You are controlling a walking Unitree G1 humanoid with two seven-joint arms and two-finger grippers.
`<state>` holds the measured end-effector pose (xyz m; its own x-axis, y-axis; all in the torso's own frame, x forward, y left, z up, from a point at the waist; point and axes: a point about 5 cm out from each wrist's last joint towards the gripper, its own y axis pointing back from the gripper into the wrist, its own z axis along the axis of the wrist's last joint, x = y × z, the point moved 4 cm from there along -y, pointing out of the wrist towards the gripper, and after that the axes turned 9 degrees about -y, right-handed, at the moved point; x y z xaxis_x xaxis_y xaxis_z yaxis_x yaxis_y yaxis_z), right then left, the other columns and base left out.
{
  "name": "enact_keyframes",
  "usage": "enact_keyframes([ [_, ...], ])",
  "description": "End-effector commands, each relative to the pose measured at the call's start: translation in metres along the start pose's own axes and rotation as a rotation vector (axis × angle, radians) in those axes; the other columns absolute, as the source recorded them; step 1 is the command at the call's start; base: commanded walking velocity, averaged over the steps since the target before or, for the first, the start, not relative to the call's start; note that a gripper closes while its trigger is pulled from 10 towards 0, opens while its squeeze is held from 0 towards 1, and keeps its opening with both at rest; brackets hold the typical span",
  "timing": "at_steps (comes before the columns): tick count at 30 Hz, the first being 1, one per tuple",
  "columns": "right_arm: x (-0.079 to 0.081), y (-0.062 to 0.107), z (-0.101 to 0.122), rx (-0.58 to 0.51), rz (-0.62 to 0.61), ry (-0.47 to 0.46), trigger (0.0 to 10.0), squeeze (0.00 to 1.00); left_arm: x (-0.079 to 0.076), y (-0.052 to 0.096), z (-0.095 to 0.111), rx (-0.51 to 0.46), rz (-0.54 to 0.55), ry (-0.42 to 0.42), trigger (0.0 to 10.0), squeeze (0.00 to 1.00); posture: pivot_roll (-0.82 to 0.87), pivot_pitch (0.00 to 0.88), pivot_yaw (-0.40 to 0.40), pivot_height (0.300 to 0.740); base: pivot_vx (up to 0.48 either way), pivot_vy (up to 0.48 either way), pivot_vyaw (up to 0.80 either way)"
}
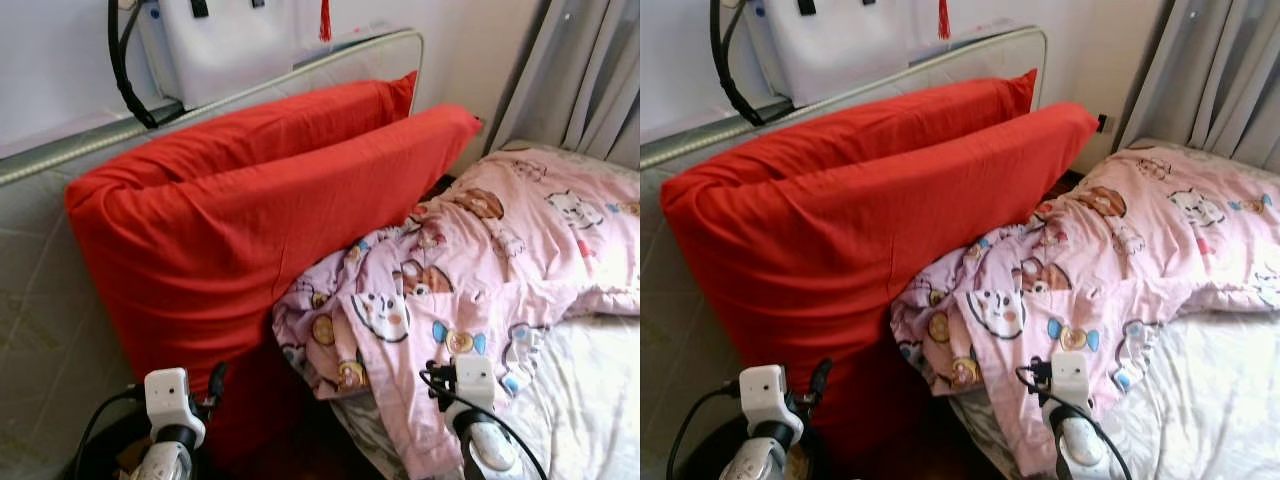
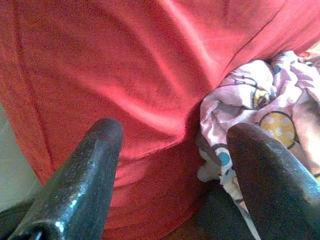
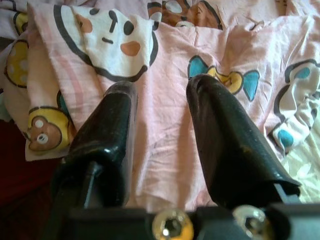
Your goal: Clean up the room
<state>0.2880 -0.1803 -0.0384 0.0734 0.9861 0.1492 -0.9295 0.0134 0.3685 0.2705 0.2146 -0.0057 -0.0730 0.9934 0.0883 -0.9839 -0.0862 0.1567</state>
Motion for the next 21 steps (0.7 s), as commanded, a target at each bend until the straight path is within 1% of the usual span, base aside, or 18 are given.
enact_keyframes([
  [1, -0.0008, -0.0003, 0.0020, -0.012, -0.007, -0.027, 10.0, 0.00, -0.0001, 0.0006, 0.0000, 0.006, -0.002, -0.001, 10.0, 0.00, -0.03, 0.000, 0.010, 0.665, 0.000, 0.000, 0.00],
  [10, 0.0033, -0.0023, 0.0043, -0.016, 0.005, -0.035, 10.0, 0.00, -0.0013, 0.0028, -0.0015, 0.015, -0.006, -0.002, 10.0, 0.00, -0.03, 0.000, 0.006, 0.665, 0.000, 0.000, 0.00],
  [15, 0.0066, -0.0037, 0.0017, 0.011, 0.014, -0.029, 10.0, 0.00, -0.0014, 0.0019, 0.0006, 0.010, -0.007, 0.000, 10.0, 0.00, -0.03, 0.000, 0.006, 0.665, 0.000, 0.000, 0.00],
  [18, 0.0084, -0.0040, 0.0021, 0.009, 0.018, -0.030, 10.0, 0.00, -0.0010, 0.0017, 0.0012, 0.010, -0.007, -0.001, 10.0, 0.00, -0.03, 0.000, 0.008, 0.650, 0.000, 0.000, 0.00],
  [21, 0.0088, -0.0035, 0.0031, -0.004, 0.021, -0.036, 10.0, 0.00, -0.0010, 0.0017, 0.0015, 0.010, -0.008, -0.001, 10.0, 0.00, -0.03, 0.001, 0.009, 0.645, 0.000, 0.000, 0.00],
])
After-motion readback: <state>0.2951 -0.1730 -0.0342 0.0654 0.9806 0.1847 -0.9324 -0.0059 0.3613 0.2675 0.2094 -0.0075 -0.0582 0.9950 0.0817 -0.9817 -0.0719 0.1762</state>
